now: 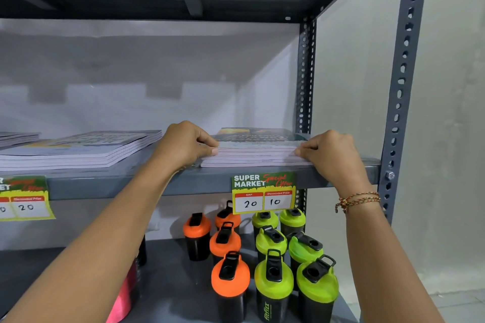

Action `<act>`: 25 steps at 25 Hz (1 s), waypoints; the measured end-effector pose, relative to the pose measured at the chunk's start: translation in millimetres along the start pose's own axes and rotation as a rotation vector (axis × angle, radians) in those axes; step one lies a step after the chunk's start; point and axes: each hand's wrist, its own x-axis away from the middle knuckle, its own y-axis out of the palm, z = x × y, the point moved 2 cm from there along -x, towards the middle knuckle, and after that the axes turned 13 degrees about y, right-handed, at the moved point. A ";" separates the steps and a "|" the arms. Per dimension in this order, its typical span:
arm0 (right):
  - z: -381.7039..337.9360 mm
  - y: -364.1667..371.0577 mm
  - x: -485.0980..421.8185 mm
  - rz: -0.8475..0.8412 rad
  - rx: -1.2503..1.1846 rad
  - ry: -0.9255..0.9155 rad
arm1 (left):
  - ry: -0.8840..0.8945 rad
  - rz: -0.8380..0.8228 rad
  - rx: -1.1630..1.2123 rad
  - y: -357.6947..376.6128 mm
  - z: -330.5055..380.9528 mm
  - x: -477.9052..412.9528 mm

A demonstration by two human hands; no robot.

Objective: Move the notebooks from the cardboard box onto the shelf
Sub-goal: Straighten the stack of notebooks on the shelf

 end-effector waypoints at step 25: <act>4.3 -7.7 21.1 0.114 -0.062 -0.040 | 0.017 0.133 0.002 2.9 1.1 15.8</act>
